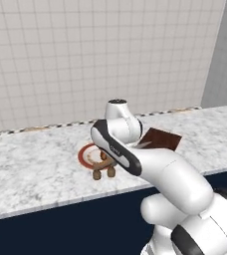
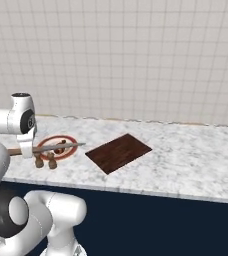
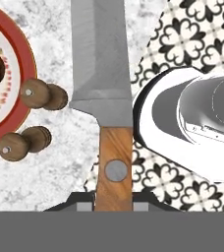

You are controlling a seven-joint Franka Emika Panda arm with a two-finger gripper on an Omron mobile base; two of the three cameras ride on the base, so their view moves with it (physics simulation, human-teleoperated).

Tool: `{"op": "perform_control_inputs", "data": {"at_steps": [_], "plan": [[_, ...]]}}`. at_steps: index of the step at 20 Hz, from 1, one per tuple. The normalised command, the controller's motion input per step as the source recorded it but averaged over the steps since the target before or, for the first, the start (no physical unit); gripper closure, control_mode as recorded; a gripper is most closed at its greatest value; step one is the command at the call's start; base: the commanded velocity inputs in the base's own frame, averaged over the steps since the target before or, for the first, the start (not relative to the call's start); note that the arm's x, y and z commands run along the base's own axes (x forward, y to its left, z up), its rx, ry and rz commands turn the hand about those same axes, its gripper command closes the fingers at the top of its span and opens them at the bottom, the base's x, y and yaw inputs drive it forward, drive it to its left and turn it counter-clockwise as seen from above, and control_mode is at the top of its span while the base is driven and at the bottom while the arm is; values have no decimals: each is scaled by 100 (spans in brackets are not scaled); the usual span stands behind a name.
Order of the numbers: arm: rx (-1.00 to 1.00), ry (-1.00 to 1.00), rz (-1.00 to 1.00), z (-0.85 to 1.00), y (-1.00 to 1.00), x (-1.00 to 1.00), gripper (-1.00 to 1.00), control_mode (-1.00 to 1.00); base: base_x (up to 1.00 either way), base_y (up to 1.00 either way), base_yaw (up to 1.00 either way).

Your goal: Pick up the knife from the drawer and place it on the cutting board. Then place the meat from the plate to the cutting board.

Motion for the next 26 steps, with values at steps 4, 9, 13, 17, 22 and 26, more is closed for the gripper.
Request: {"op": "perform_control_inputs", "data": {"at_steps": [4,9,13,17,22,26], "plan": [[0,0,0,0,0,0,100,100,31,-2,5],[0,-1,0,4,-55,12,100,-100,0,0,0],[0,0,0,0,-100,37,100,-100,0,0,0],[0,3,0,-4,-99,63,100,-100,0,0,0],[0,6,-3,-5,-88,77,100,-100,0,0,0],[0,4,-1,-11,-66,78,100,-100,0,0,0]]}}
